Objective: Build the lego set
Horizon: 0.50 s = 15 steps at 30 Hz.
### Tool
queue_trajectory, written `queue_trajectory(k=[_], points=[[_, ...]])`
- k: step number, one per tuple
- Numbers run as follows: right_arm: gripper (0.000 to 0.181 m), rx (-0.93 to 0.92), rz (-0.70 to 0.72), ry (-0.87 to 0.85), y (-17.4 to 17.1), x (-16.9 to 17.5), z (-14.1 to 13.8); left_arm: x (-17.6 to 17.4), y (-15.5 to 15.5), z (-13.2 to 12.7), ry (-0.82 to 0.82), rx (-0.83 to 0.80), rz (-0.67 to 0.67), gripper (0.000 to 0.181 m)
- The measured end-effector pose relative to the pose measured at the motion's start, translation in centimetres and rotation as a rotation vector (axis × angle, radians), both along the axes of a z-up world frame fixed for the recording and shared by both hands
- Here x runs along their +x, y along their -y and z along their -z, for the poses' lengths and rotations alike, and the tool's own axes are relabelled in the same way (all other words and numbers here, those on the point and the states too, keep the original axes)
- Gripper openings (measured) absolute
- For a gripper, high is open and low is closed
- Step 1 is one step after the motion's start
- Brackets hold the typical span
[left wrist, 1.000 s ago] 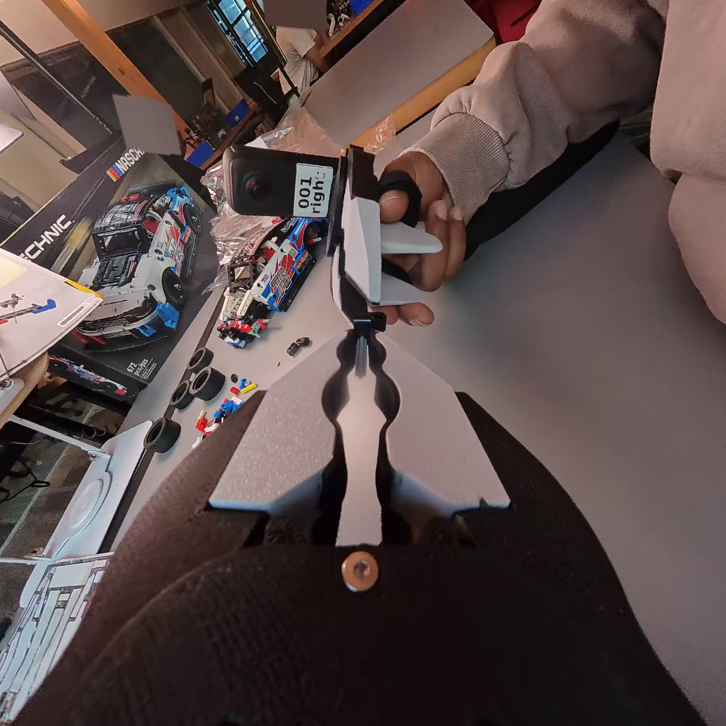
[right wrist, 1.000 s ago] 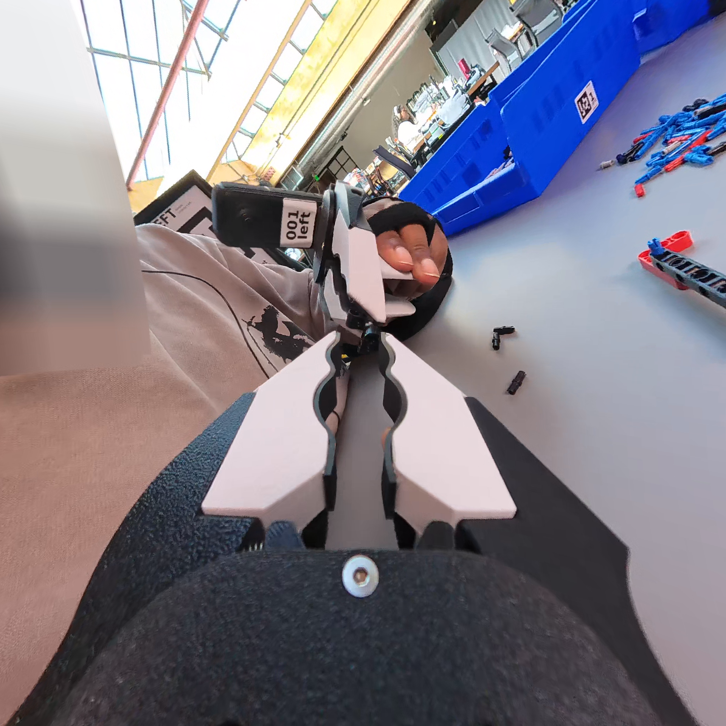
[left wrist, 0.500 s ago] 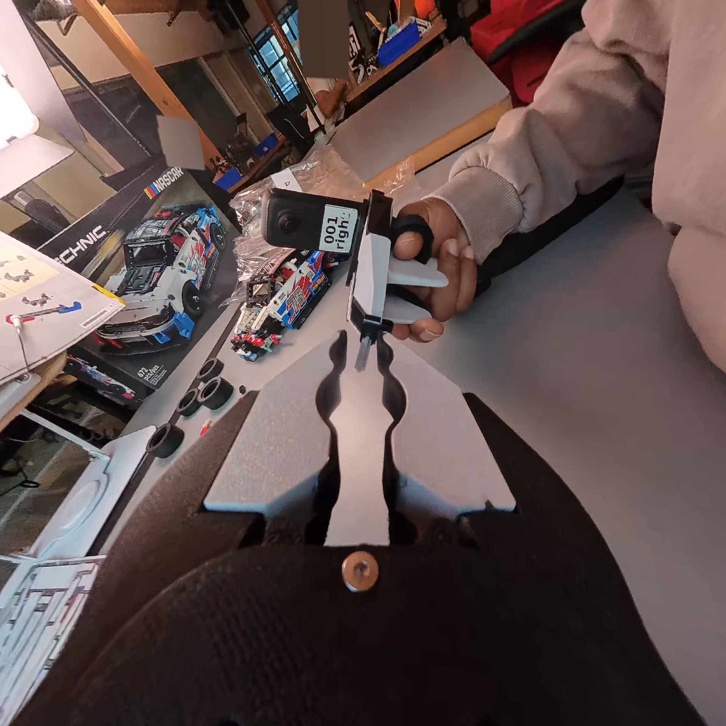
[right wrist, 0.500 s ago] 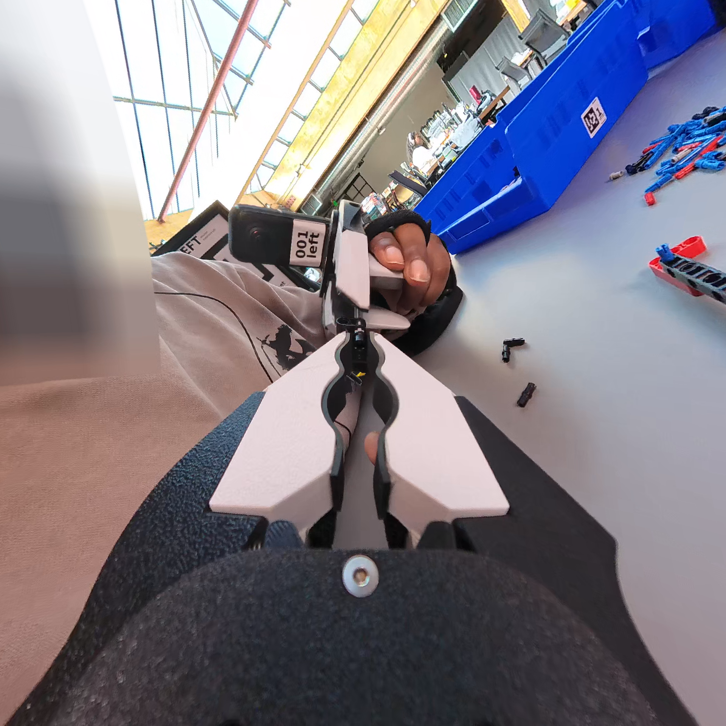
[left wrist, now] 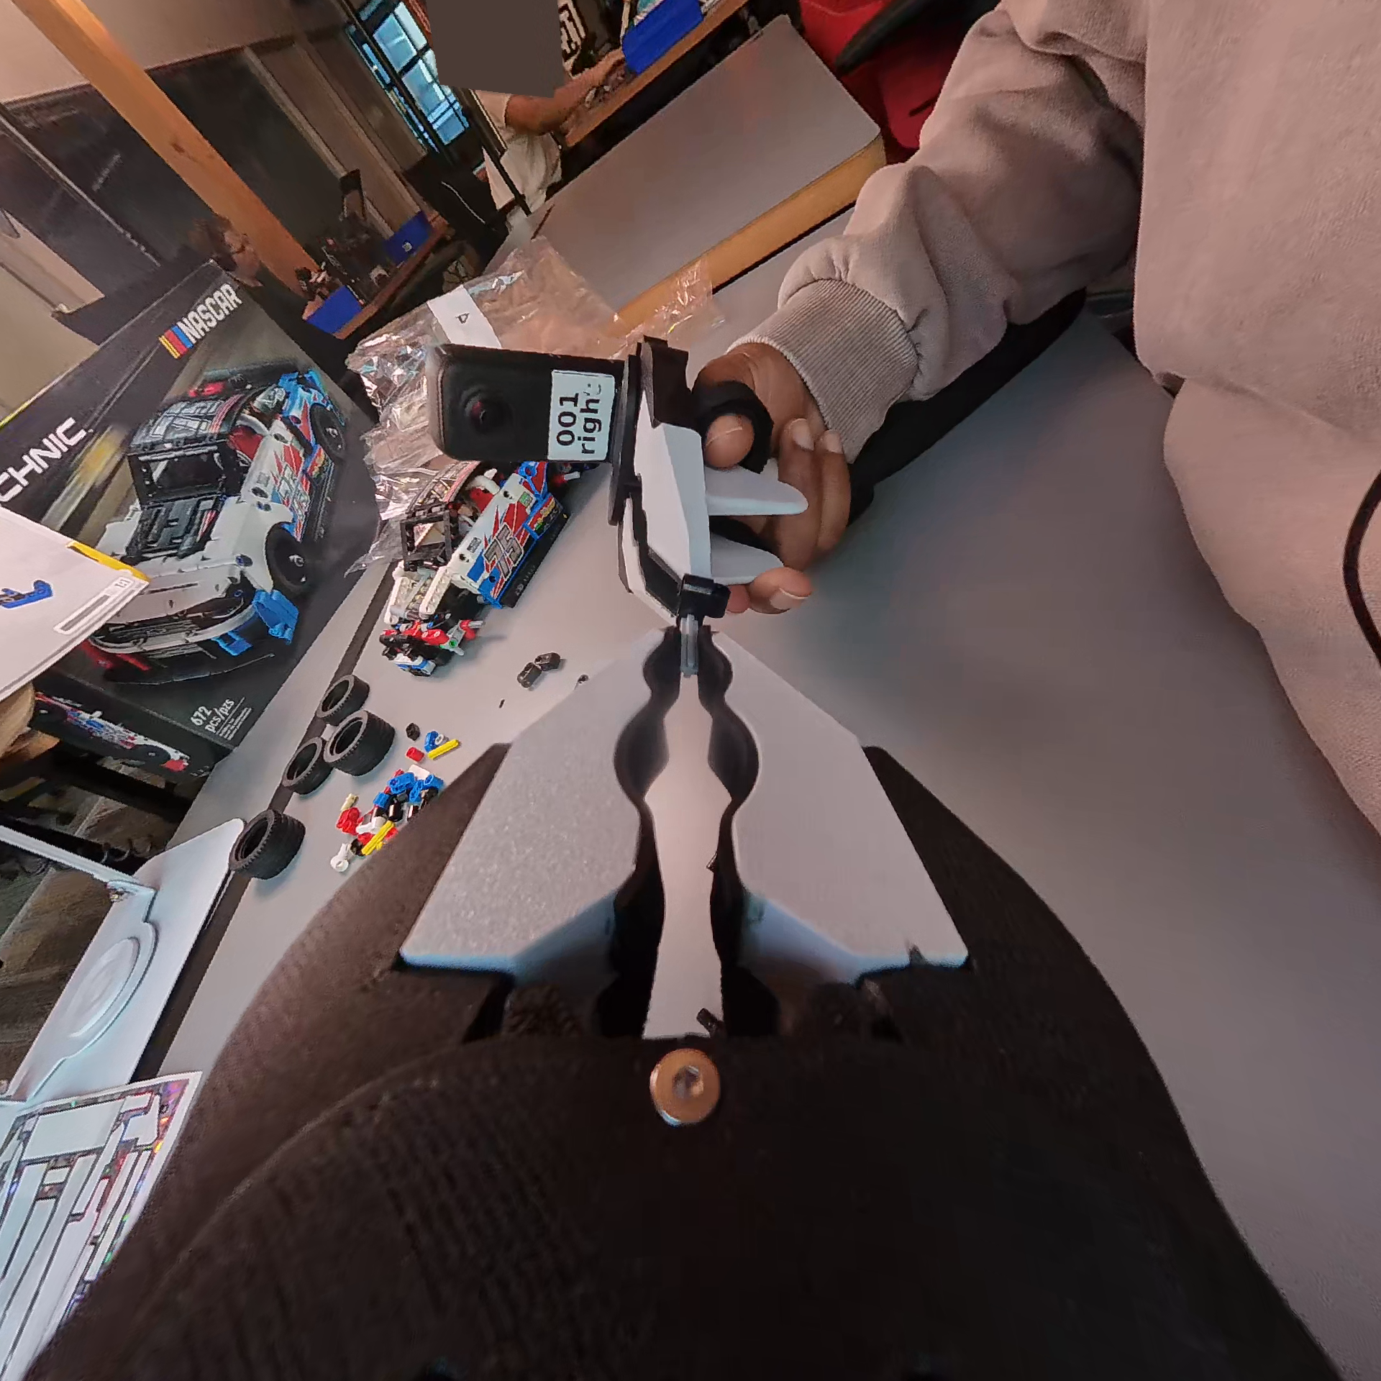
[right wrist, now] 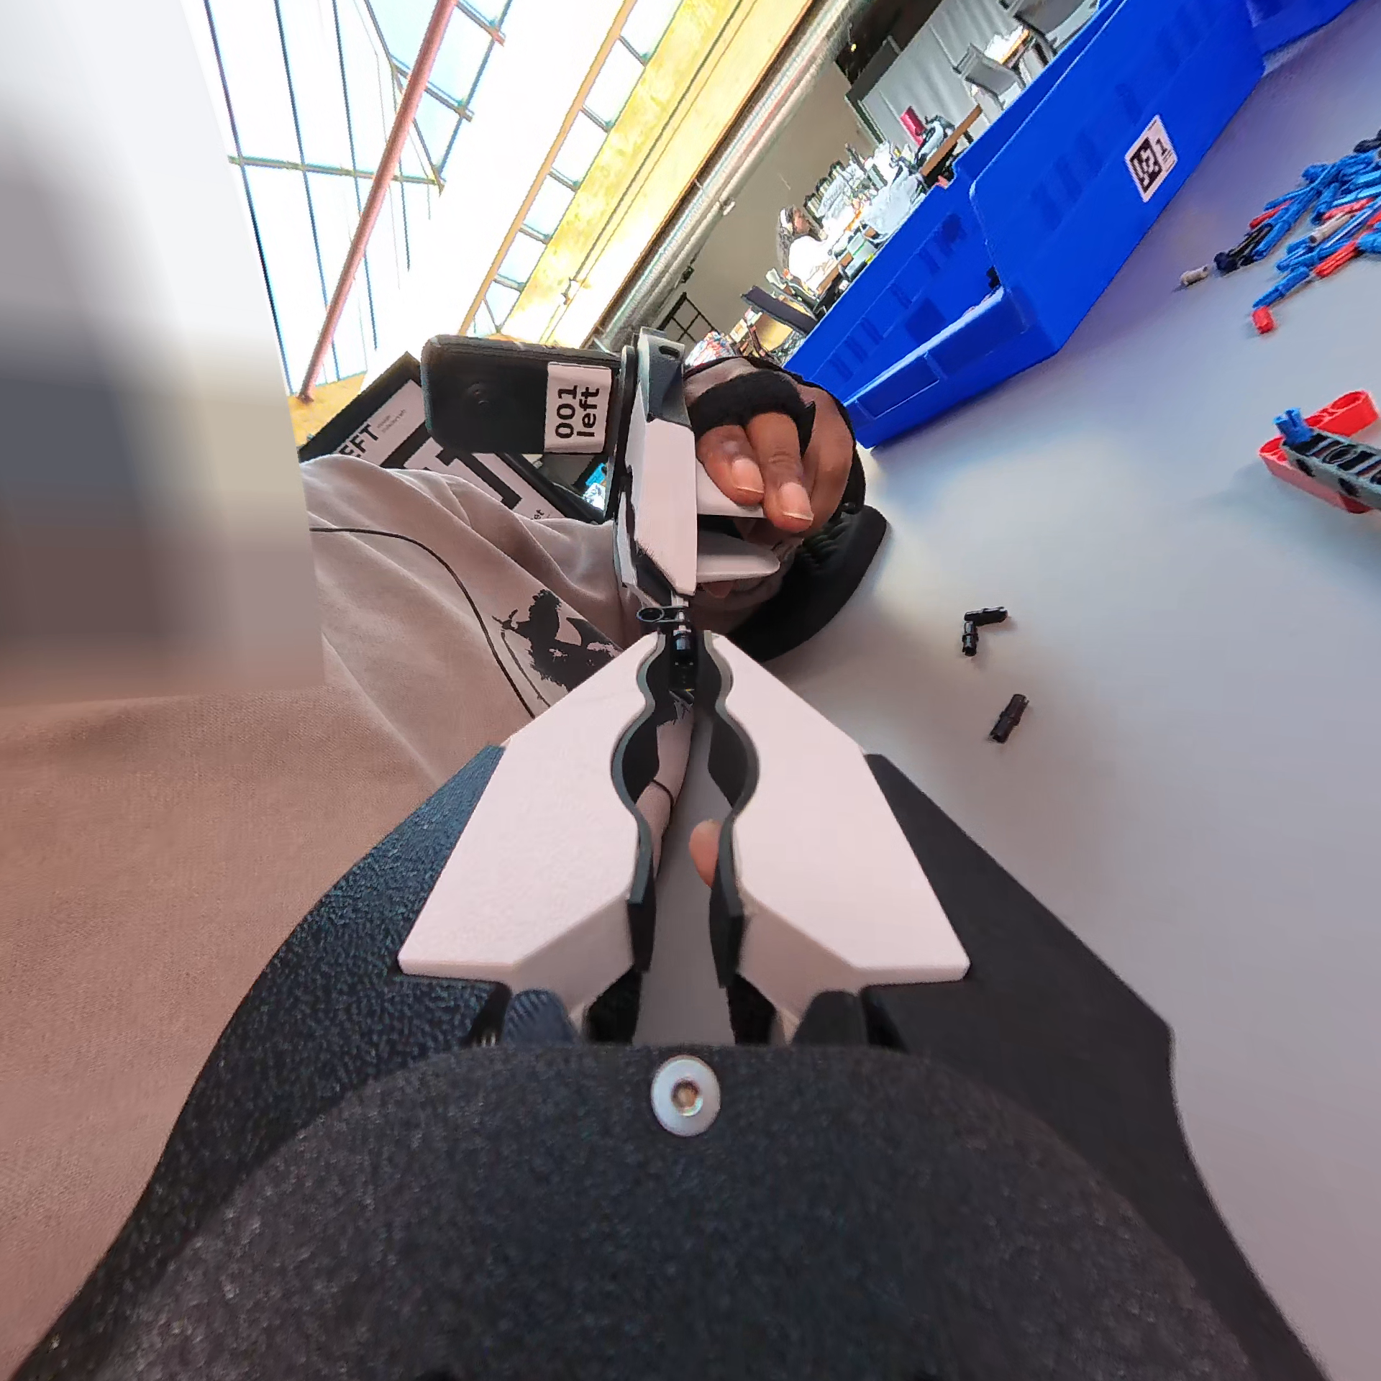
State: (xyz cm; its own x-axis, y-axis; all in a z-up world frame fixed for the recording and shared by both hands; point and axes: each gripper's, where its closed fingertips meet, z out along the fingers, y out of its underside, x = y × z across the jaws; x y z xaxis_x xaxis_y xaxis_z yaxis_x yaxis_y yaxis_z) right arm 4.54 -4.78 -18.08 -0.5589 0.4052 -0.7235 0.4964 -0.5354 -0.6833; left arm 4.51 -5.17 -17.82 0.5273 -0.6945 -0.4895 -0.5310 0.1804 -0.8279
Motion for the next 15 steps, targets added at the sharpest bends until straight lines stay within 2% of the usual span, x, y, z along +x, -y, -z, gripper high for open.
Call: queue_trajectory(k=[15], points=[[0.004, -0.046, -0.112, 0.011, 1.3, 1.0, 0.2, 1.0, 1.2, 0.3, -0.005, -0.012, 0.073, 0.003]])
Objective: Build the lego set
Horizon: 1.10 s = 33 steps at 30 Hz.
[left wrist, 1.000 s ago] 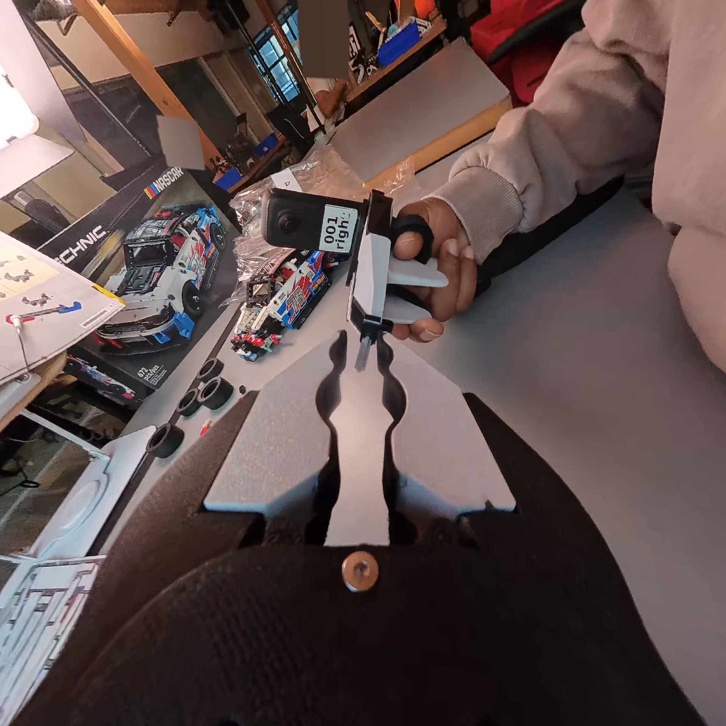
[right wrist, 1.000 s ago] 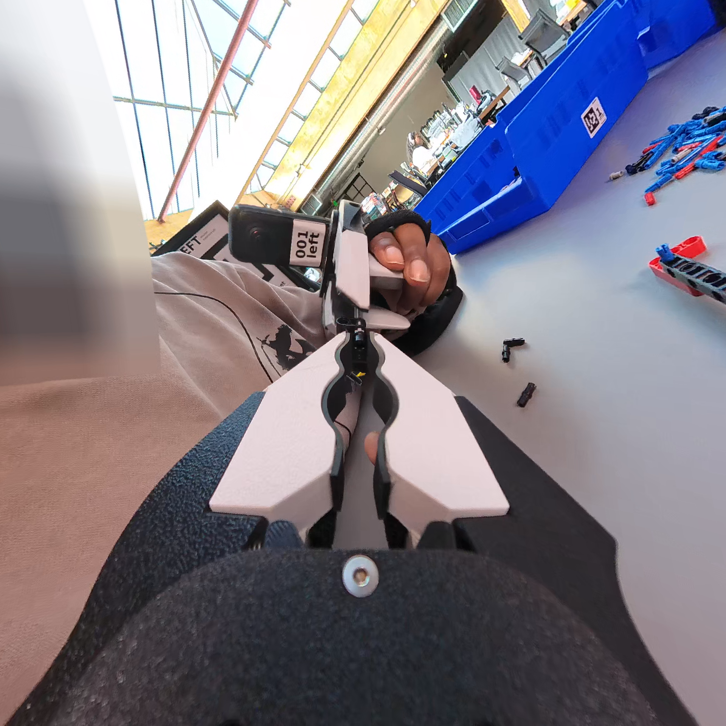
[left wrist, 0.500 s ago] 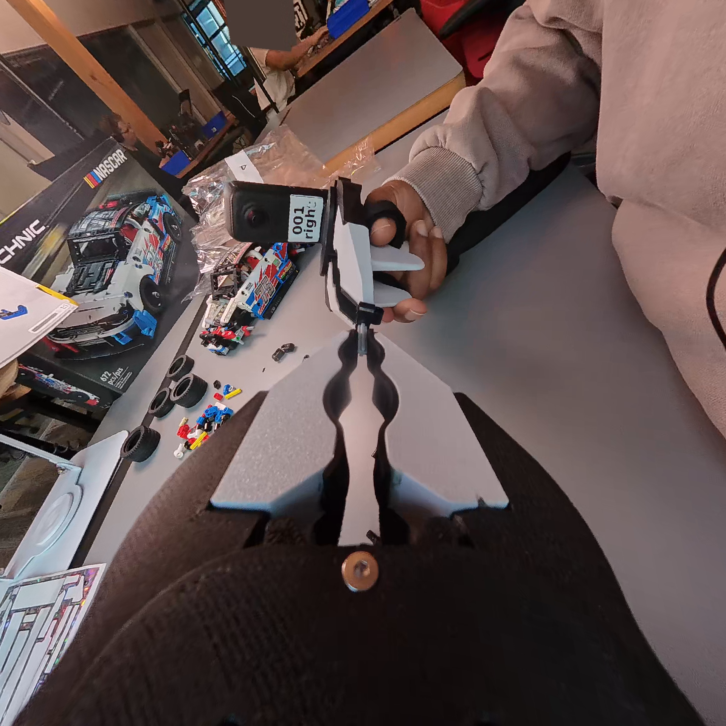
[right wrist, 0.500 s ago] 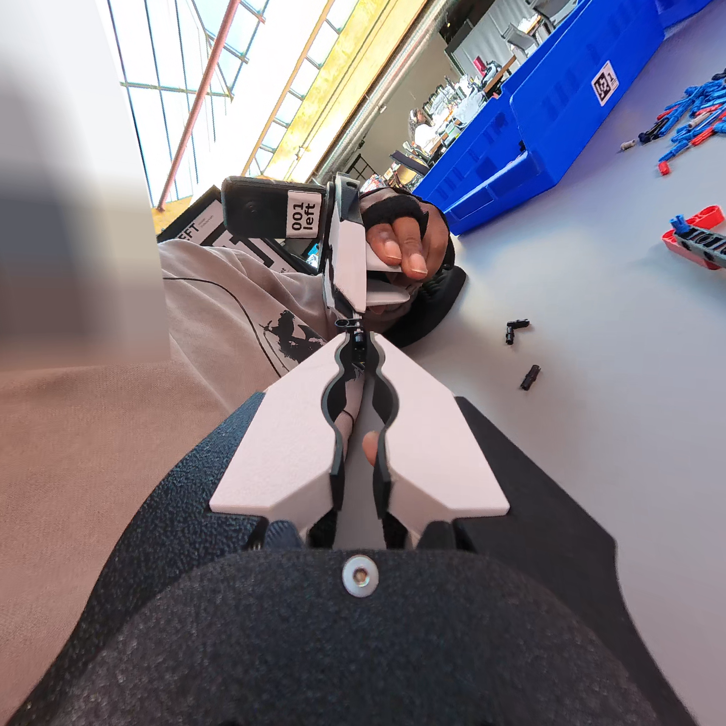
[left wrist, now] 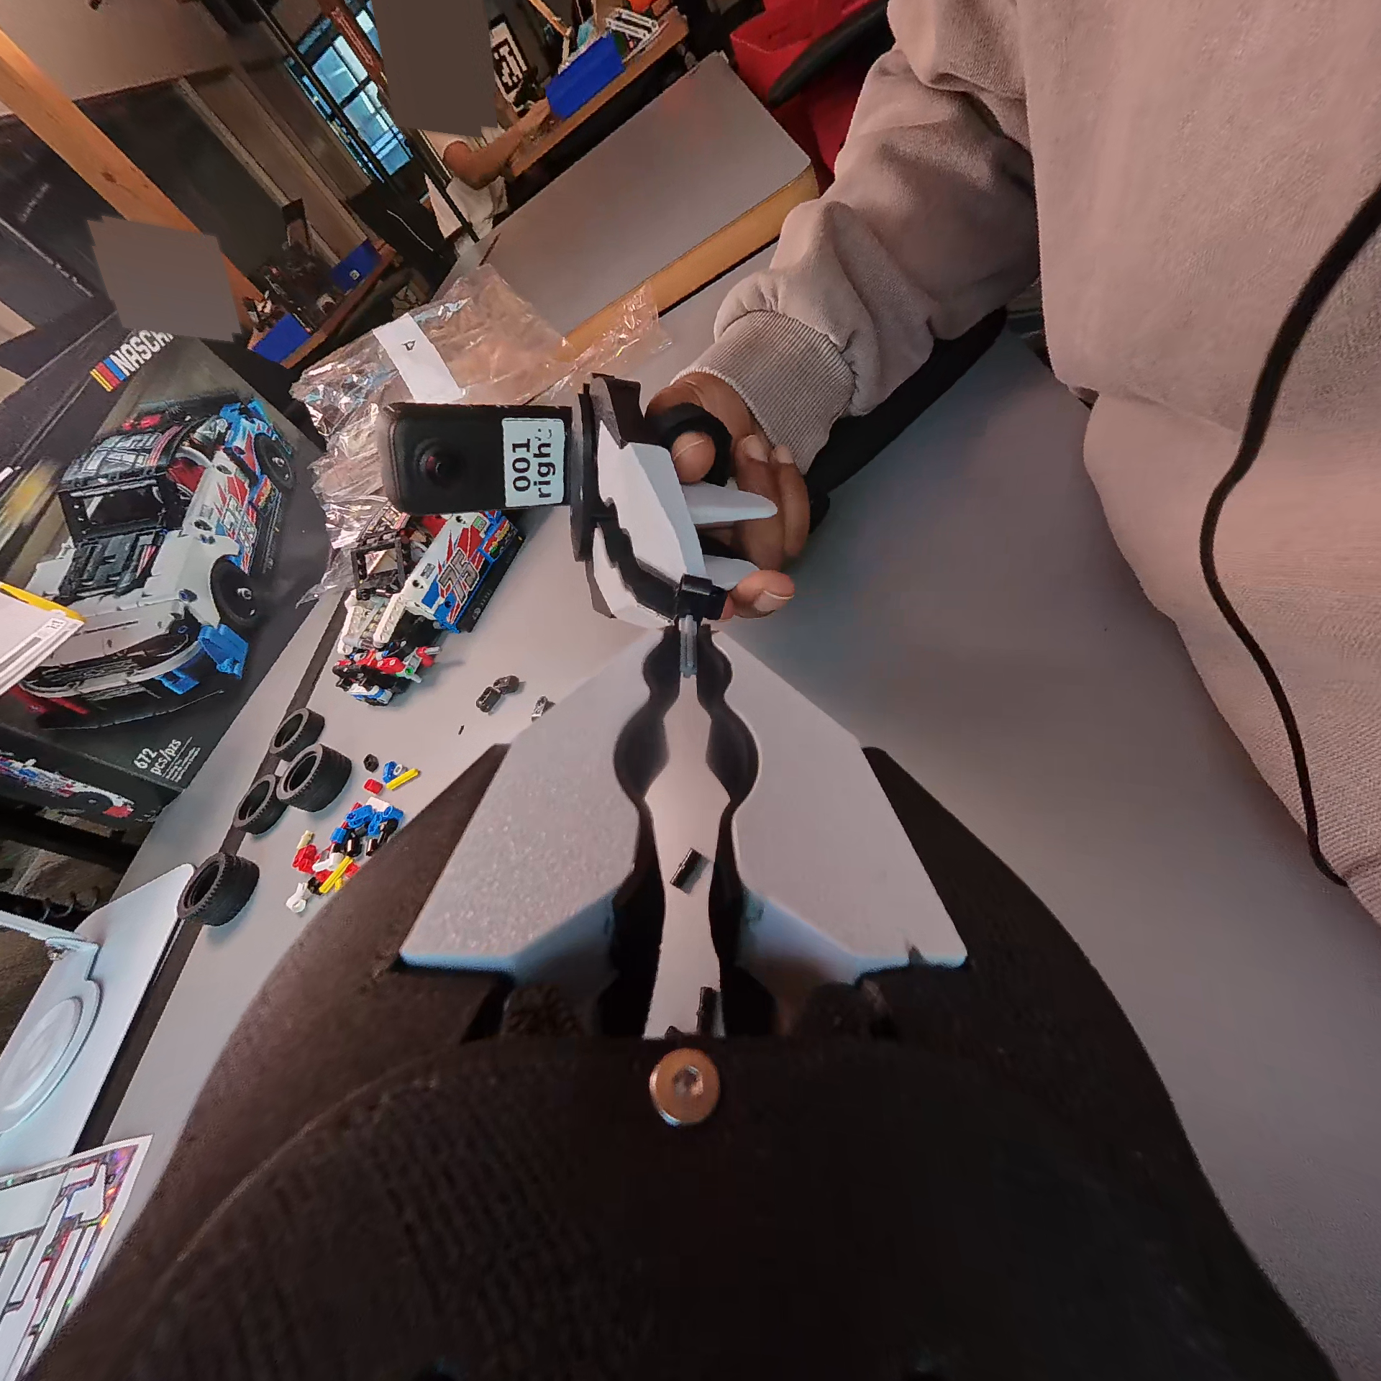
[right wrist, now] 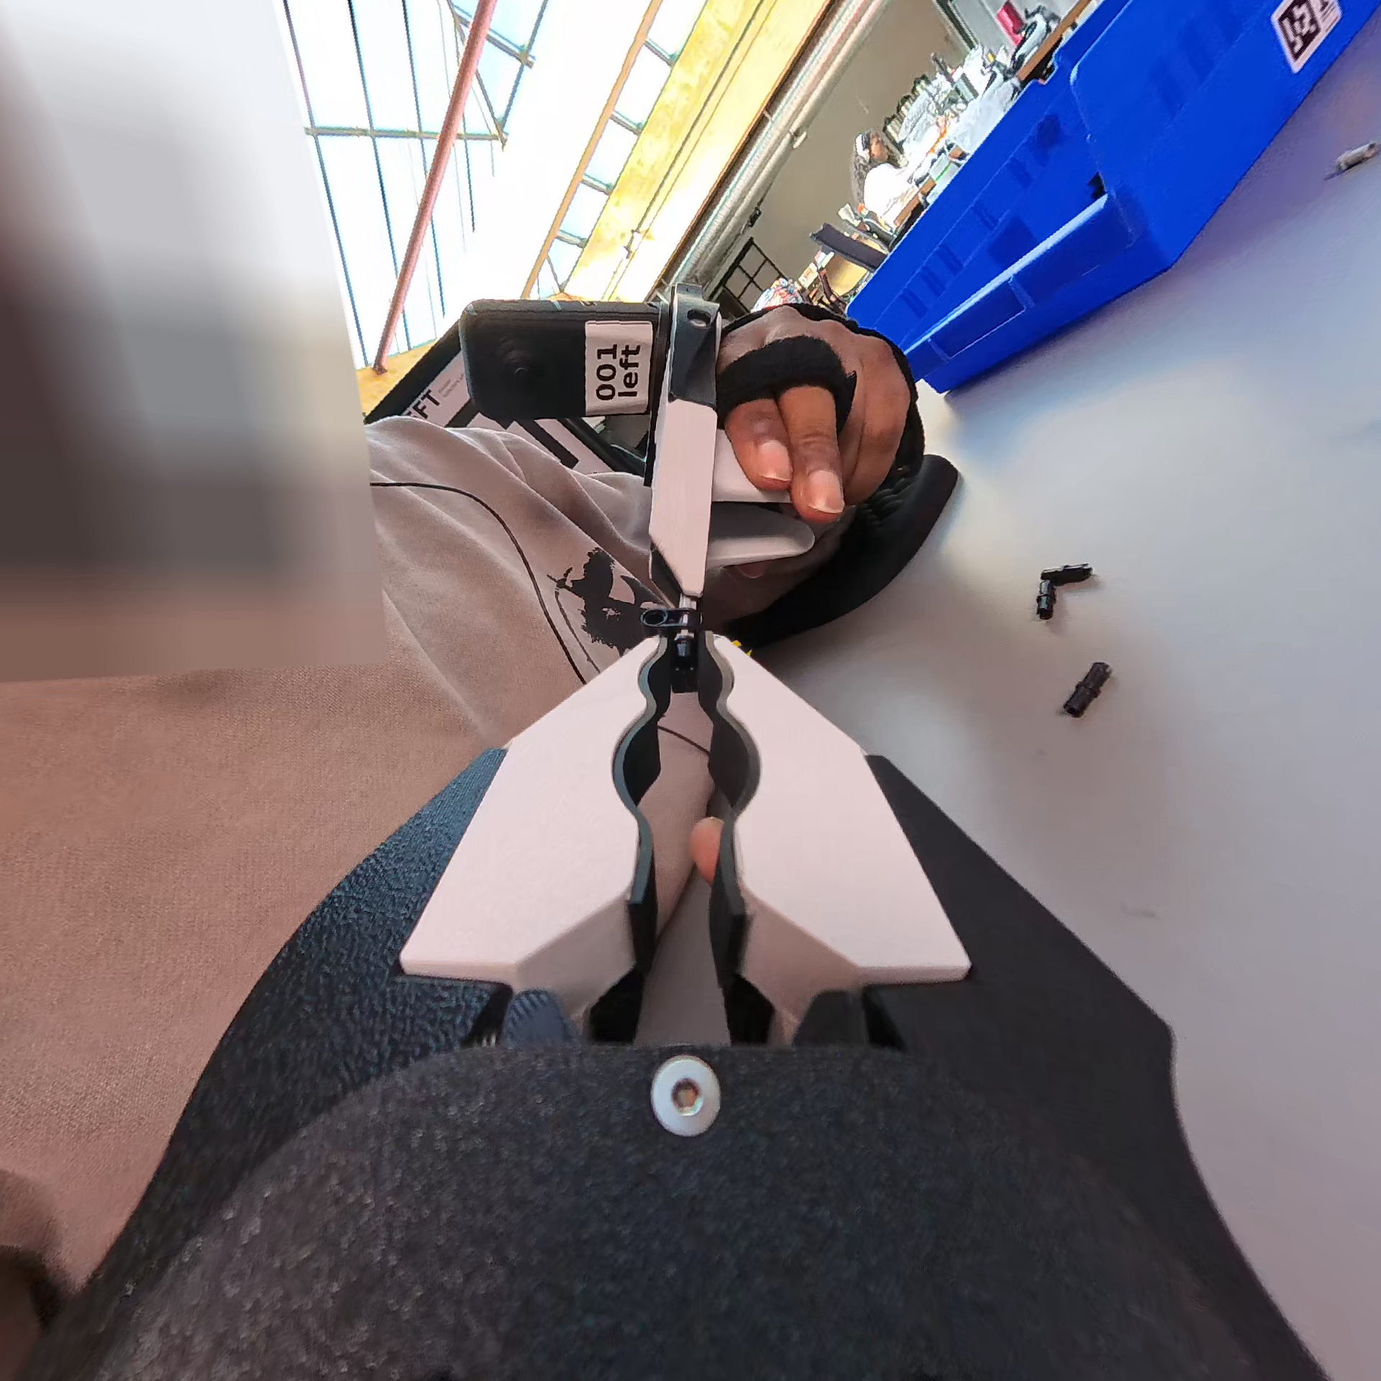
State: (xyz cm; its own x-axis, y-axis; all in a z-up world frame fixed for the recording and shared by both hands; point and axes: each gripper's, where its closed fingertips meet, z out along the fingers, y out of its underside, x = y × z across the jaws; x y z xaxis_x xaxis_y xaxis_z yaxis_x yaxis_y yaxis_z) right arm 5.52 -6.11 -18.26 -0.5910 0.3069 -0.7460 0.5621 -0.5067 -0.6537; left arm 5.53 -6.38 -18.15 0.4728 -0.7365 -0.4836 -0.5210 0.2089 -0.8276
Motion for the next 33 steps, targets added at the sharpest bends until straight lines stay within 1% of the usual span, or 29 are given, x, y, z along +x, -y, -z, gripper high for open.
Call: queue_trajectory(k=[4, 7, 9, 12, 16, 20, 26, 31, 33], points=[[0.004, -0.006, -0.029, -0.006, 0.3, 0.3, -0.1, 0.2, 0.3, -0.2, 0.042, -0.014, 0.020, 0.003], [0.006, 0.033, 0.042, -0.077, -0.3, -0.3, -1.1, -0.4, -0.2, -1.1, 0.155, -0.045, 0.005, 0.003], [0.015, 0.083, 0.085, -0.101, -1.1, -0.4, -1.4, -0.8, -0.4, -1.8, 0.197, -0.038, -0.004, 0.003], [0.008, 0.085, 0.138, -0.096, -2.2, -0.4, -1.4, -1.1, -0.7, -1.7, 0.187, -0.028, -0.028, 0.003], [0.007, 0.110, 0.120, -0.106, -1.5, -0.3, -1.4, -0.8, -0.9, -1.6, 0.175, -0.022, -0.036, 0.003], [0.005, 0.163, 0.133, -0.119, -1.4, -0.2, -1.2, -0.7, -1.0, -1.4, 0.169, -0.028, -0.043, 0.003], [0.004, 0.091, 0.084, -0.021, -1.1, -0.2, -0.1, -0.5, -0.7, -0.3, 0.068, -0.010, -0.041, 0.003], [0.004, 0.052, 0.037, 0.026, -0.6, -0.1, 0.6, -0.3, -0.4, 0.4, 0.023, -0.013, -0.028, 0.003], [0.004, 0.061, -0.026, 0.028, 0.6, 0.2, 0.8, 0.4, 0.0, 0.7, 0.001, -0.018, 0.005, 0.003]])
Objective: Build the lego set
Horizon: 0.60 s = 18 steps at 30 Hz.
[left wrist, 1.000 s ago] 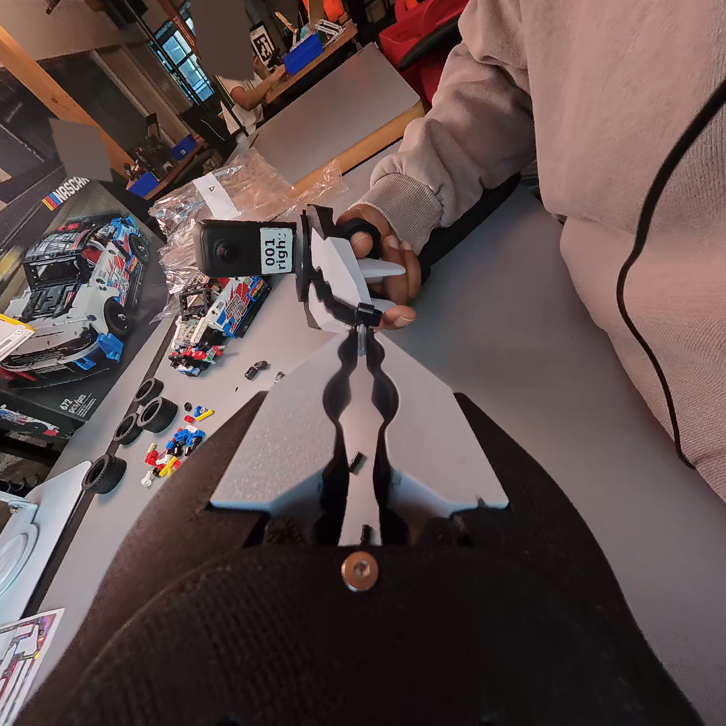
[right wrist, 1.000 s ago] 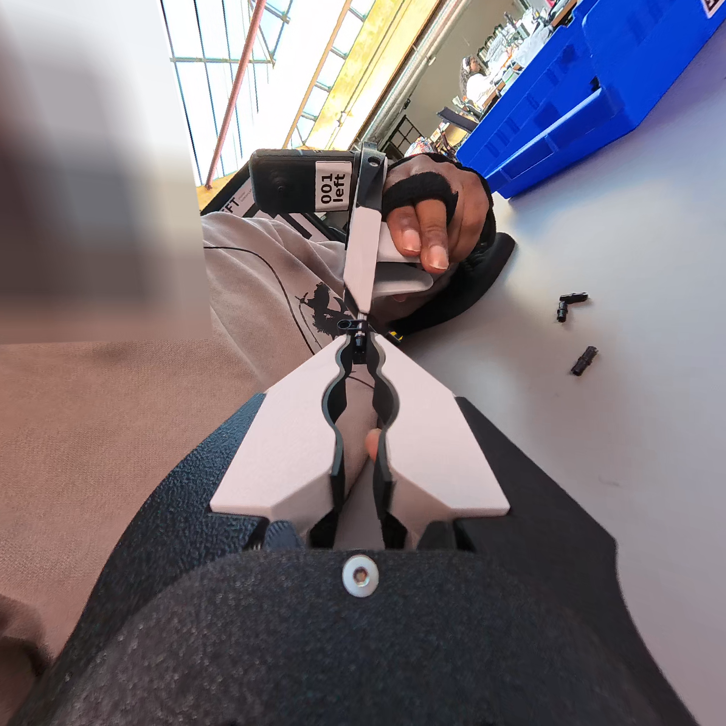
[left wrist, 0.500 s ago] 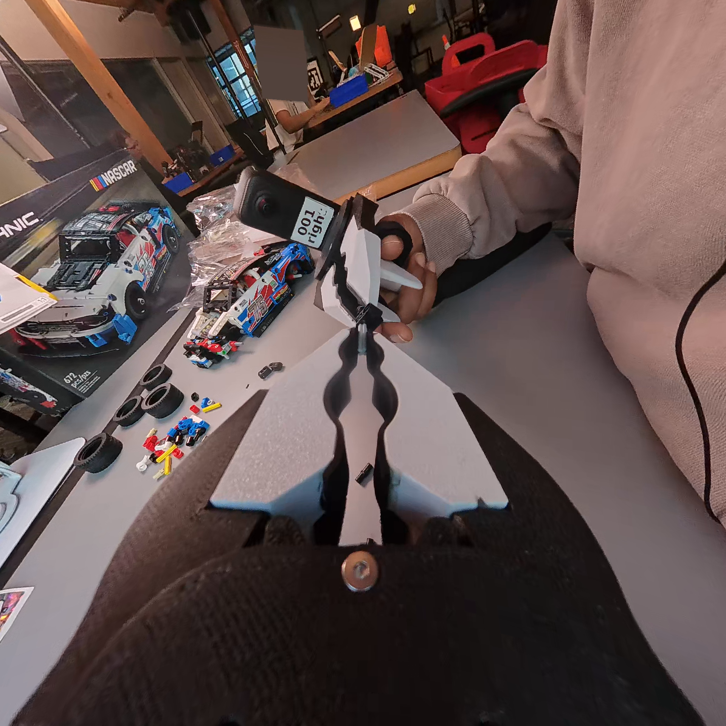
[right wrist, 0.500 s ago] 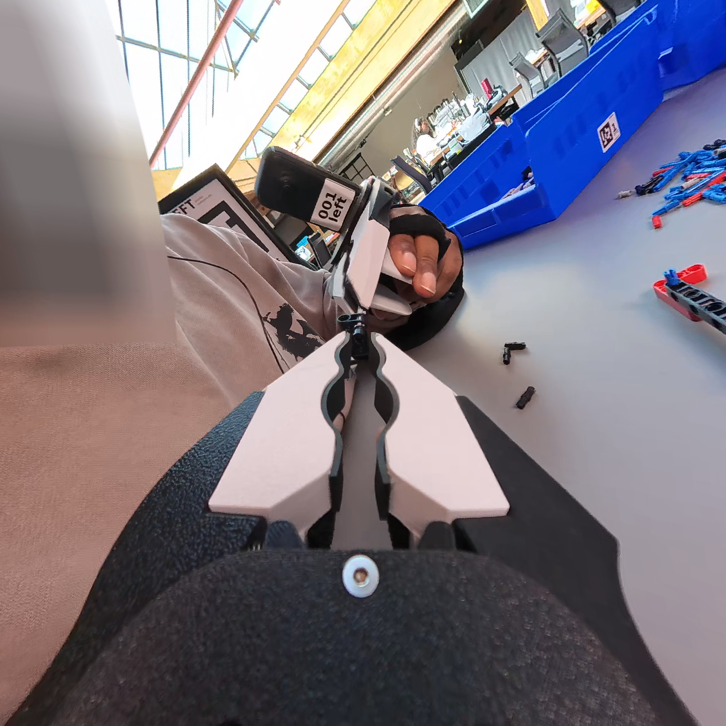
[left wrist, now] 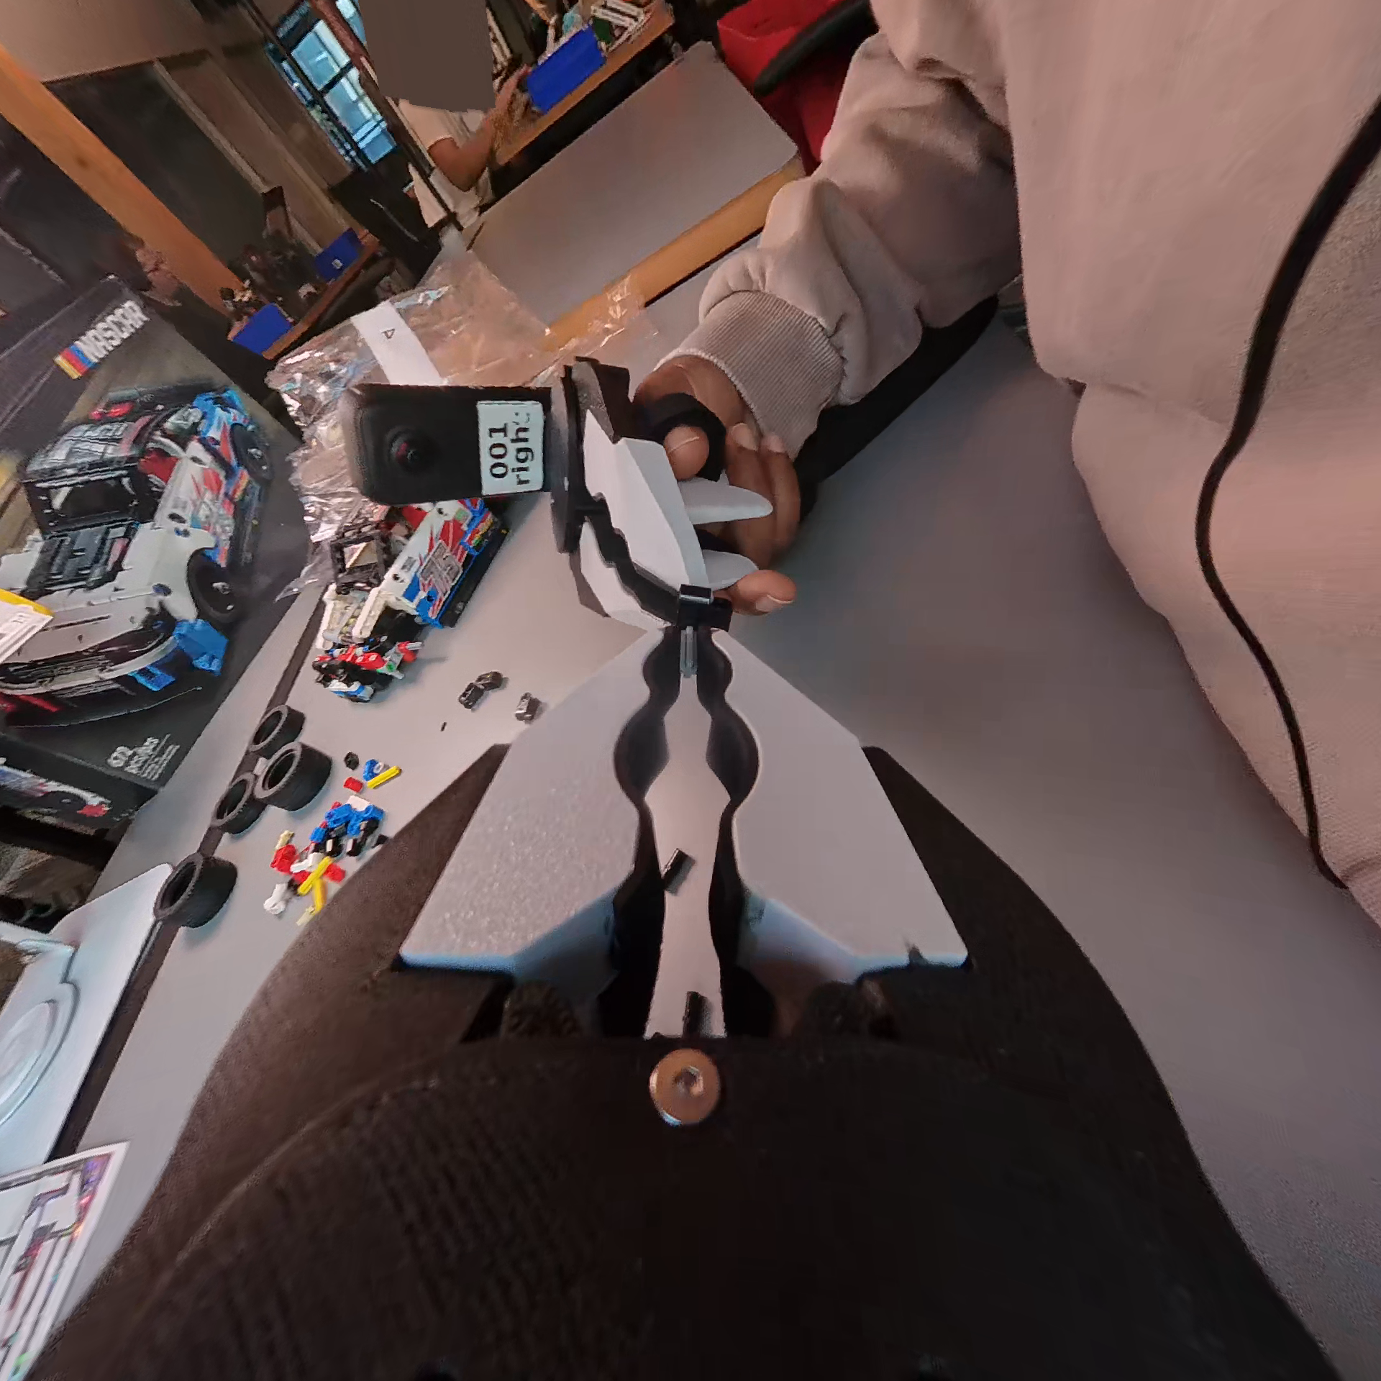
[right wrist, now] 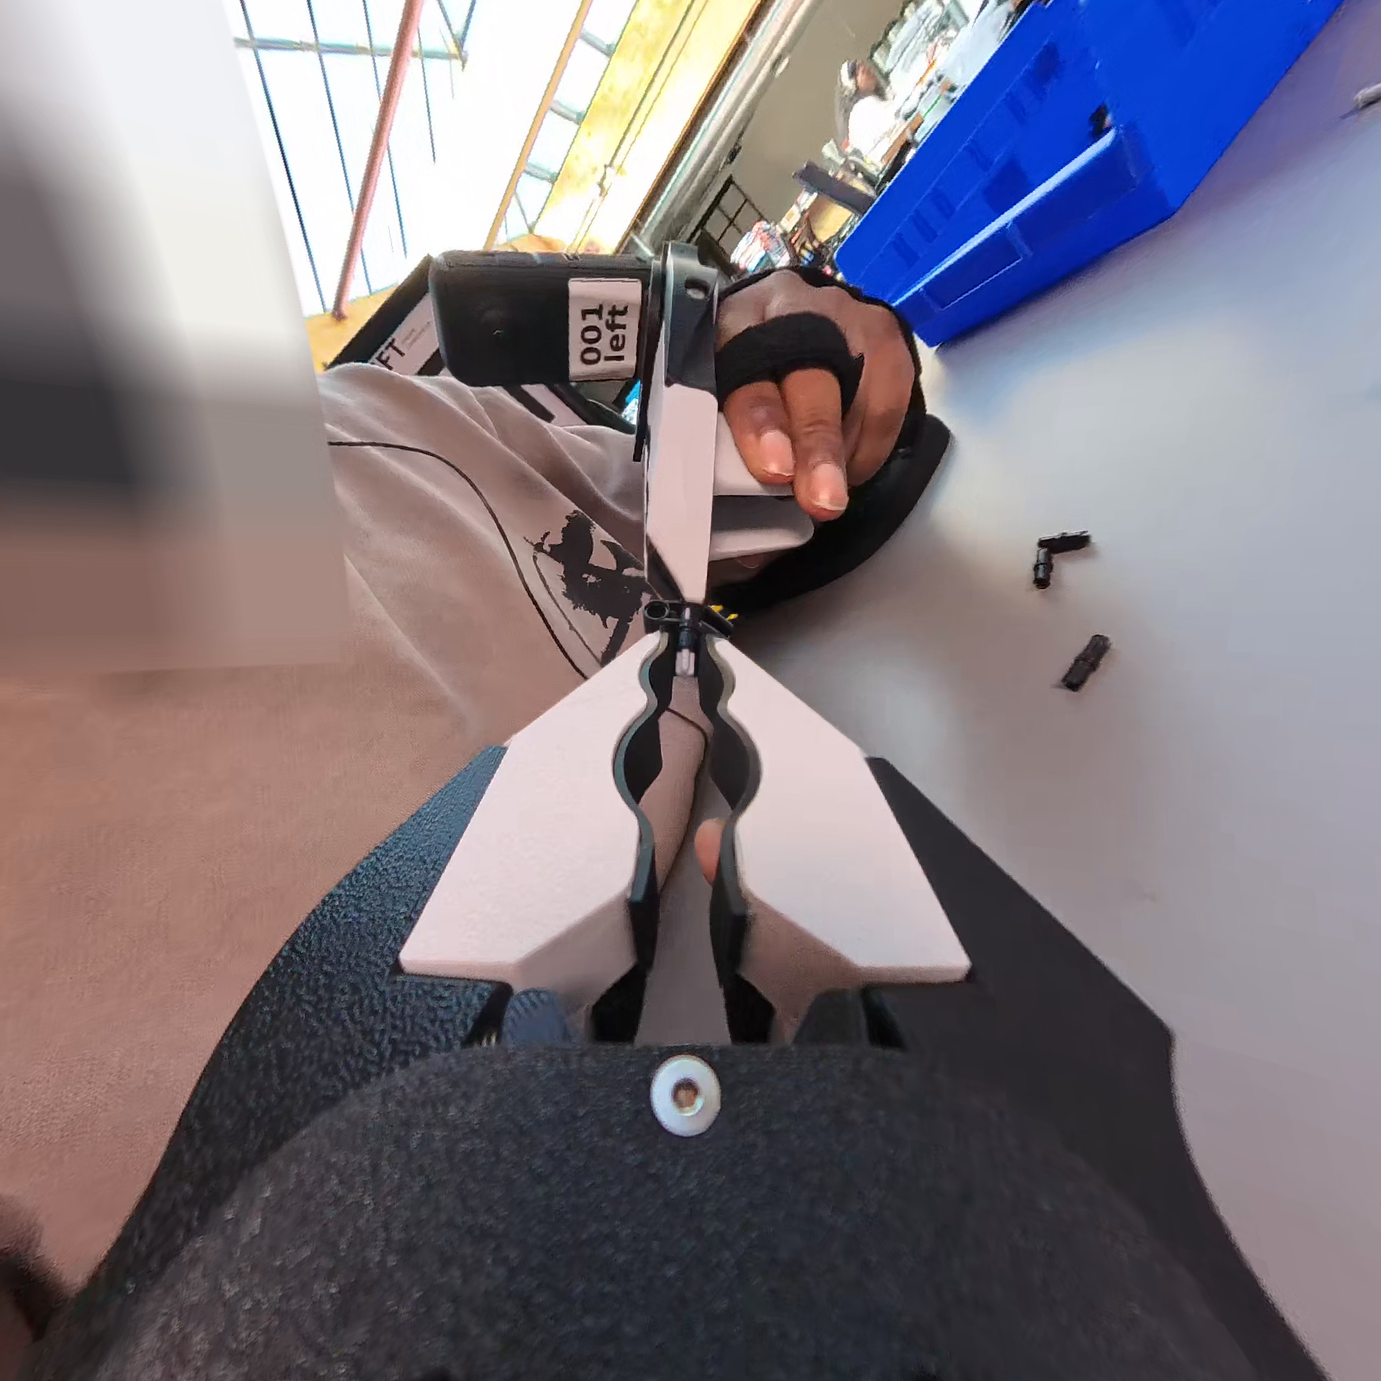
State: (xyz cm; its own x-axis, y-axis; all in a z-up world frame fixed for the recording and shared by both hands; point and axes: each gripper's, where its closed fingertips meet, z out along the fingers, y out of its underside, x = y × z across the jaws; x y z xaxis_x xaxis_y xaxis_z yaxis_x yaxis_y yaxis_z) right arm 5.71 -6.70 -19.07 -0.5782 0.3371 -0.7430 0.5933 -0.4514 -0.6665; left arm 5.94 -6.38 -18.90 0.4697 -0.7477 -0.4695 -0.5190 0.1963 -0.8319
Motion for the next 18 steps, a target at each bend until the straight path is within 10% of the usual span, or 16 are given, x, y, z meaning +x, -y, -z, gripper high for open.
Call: queue_trajectory(k=[9, 18], points=[[0.005, -0.042, 0.105, -0.045, -1.5, -1.0, -1.1, -0.9, -1.2, -1.0, 0.183, -0.075, -0.037, 0.003], [0.003, 0.422, 0.331, -0.377, -3.1, -0.8, -2.8, -1.7, -1.6, -2.4, 0.418, -0.202, -0.027, 0.003]])
